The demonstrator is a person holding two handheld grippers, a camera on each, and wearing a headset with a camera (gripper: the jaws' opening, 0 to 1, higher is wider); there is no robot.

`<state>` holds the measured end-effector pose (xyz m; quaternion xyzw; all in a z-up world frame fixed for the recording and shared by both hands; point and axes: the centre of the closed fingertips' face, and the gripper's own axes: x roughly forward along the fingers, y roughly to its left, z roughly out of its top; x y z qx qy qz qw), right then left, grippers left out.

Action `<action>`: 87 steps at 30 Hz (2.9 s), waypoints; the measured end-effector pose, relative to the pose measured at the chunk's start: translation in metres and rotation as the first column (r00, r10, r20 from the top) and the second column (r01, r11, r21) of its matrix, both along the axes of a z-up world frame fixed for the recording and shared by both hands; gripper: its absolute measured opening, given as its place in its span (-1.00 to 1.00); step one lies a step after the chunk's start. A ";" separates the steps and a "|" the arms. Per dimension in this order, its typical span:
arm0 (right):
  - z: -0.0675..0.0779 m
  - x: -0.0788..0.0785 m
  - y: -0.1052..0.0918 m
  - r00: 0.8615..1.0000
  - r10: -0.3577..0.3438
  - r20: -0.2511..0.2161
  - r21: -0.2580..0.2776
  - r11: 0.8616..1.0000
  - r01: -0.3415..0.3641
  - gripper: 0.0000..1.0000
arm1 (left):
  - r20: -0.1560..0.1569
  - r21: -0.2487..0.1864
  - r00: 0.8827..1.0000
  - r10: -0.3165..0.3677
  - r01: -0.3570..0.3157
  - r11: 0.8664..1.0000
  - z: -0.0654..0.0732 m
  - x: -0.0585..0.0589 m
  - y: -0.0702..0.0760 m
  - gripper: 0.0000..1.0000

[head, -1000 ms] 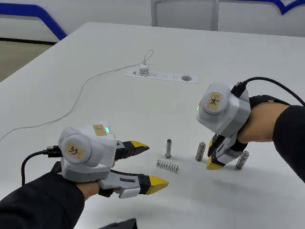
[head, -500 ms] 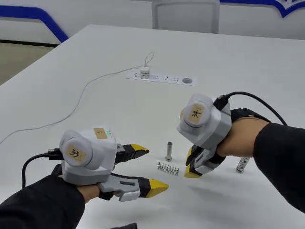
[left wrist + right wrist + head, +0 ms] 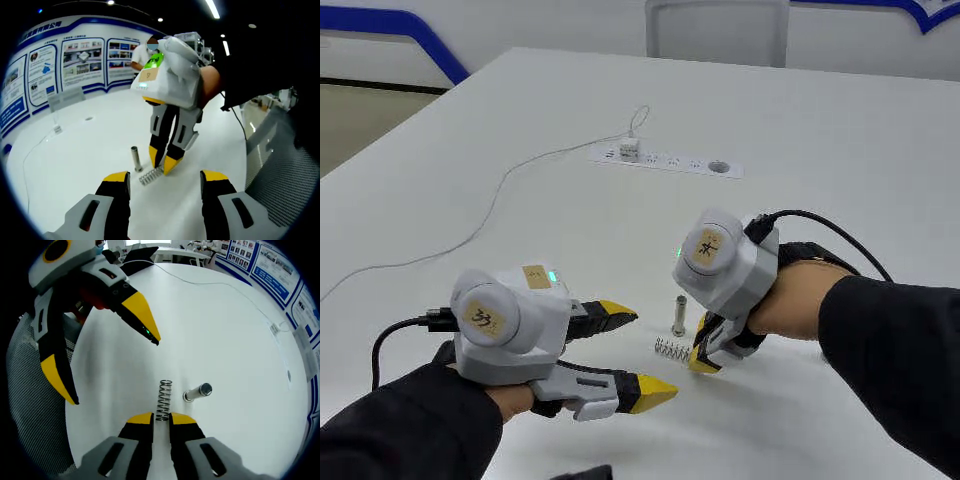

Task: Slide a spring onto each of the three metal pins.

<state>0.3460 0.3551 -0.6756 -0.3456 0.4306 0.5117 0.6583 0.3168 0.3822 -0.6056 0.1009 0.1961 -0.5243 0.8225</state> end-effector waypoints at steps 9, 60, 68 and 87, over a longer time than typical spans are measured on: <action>-0.002 -0.002 -0.002 1.000 0.002 -0.011 -0.005 1.000 -0.002 -0.77 | -0.002 0.005 1.000 -0.004 0.004 1.000 -0.001 -0.001 -0.001 0.15; 0.071 -0.069 -0.002 0.975 0.223 -0.019 0.051 0.974 -0.222 -0.77 | 0.057 0.091 0.970 -0.236 0.230 0.969 -0.009 -0.036 -0.024 -0.77; 0.084 -0.068 0.012 0.973 0.232 0.014 0.081 0.969 -0.233 -0.77 | 0.053 0.095 0.972 -0.228 0.223 0.970 -0.010 -0.035 -0.023 -0.78; 0.089 -0.066 0.023 0.968 0.250 0.040 0.075 0.965 -0.252 -0.67 | 0.058 0.066 0.977 -0.204 0.200 0.978 -0.004 -0.031 -0.022 -0.79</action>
